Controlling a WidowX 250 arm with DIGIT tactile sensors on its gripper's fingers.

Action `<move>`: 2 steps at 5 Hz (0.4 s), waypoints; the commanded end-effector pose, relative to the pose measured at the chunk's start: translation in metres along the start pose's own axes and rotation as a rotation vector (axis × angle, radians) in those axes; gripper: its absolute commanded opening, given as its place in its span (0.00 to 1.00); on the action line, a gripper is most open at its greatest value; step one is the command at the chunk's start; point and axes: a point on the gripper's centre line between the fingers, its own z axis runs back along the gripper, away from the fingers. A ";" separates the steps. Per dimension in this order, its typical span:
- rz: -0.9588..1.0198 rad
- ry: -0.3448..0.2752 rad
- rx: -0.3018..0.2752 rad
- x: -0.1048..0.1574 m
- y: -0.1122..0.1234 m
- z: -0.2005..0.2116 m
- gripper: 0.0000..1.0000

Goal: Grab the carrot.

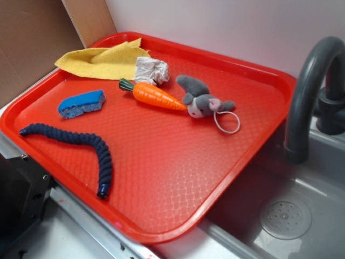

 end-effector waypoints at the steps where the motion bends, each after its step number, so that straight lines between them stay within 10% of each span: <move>1: 0.000 0.000 0.000 0.000 0.000 0.000 1.00; 2: 0.171 0.032 0.086 0.014 0.002 -0.007 1.00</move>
